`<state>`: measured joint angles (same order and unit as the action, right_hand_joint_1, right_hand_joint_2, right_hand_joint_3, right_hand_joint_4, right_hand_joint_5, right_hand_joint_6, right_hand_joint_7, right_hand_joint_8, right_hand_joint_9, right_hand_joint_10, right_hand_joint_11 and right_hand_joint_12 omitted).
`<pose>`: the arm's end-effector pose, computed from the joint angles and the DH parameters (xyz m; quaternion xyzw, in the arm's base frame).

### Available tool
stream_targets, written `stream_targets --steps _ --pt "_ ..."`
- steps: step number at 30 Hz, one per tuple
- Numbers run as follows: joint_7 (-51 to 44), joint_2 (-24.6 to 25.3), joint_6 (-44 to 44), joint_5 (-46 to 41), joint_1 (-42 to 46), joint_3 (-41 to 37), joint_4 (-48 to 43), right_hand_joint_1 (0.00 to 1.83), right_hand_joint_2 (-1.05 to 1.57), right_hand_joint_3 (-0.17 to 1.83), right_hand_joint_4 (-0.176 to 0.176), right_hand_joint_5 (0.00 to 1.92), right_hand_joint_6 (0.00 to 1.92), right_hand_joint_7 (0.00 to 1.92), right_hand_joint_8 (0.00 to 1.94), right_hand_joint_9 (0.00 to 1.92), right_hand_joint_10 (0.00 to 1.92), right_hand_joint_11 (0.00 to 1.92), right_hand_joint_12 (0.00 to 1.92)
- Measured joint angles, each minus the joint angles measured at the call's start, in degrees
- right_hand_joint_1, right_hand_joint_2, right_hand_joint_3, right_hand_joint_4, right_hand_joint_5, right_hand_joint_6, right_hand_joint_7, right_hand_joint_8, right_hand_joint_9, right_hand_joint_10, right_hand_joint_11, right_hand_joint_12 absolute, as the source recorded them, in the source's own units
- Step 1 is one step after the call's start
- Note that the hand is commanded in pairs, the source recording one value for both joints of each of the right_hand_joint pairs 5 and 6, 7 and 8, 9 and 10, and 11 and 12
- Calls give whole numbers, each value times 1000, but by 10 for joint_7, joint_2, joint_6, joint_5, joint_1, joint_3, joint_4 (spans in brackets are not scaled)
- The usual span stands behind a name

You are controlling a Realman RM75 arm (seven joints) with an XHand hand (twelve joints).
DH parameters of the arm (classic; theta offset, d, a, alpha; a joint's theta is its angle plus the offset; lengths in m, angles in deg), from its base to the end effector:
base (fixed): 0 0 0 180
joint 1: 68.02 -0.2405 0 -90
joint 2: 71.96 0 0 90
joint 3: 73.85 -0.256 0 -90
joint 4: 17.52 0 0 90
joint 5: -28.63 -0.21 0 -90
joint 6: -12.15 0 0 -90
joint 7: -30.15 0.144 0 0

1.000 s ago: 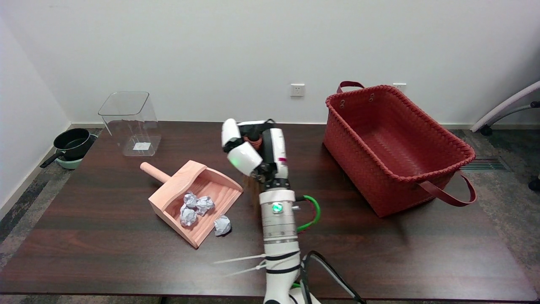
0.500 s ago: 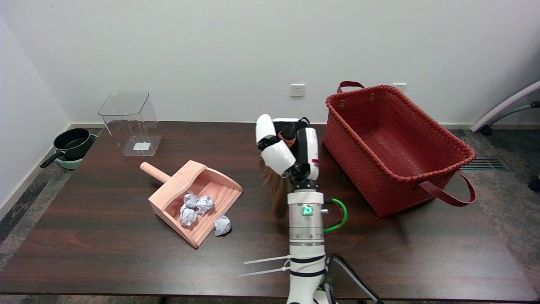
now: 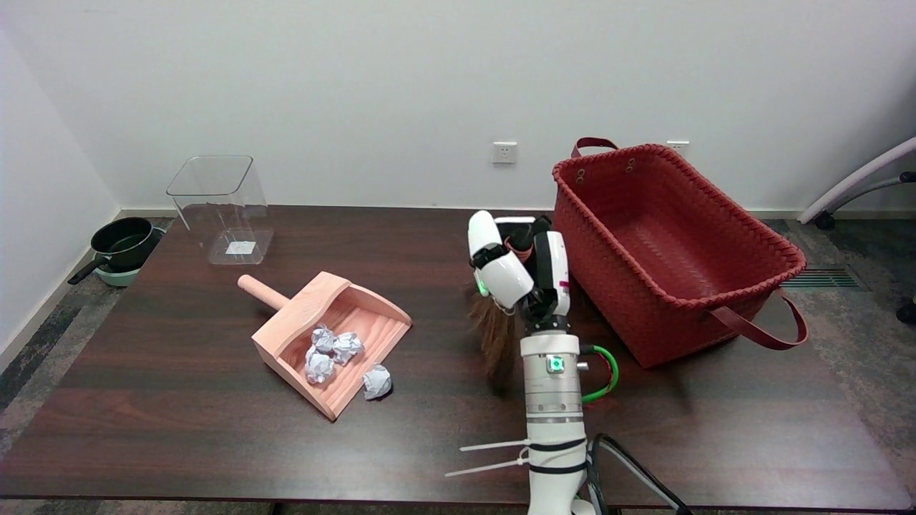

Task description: Sweep the paper ball into the dustpan.

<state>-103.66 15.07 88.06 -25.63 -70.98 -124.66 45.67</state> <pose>-0.2828 -0.2847 0.1822 0.5187 -0.2928 0.6803 0.4271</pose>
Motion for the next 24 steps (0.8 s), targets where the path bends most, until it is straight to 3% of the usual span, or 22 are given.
stream_targets --steps 10,24 --pt "0 11 45 -33 14 31 -22 873 1571 1338 0 1920 1920 1920 1920 1920 1920 1920 1920" --pt "0 114 112 -40 -14 52 -136 868 1571 1345 0 1920 1920 1920 1920 1920 1920 1920 1920"
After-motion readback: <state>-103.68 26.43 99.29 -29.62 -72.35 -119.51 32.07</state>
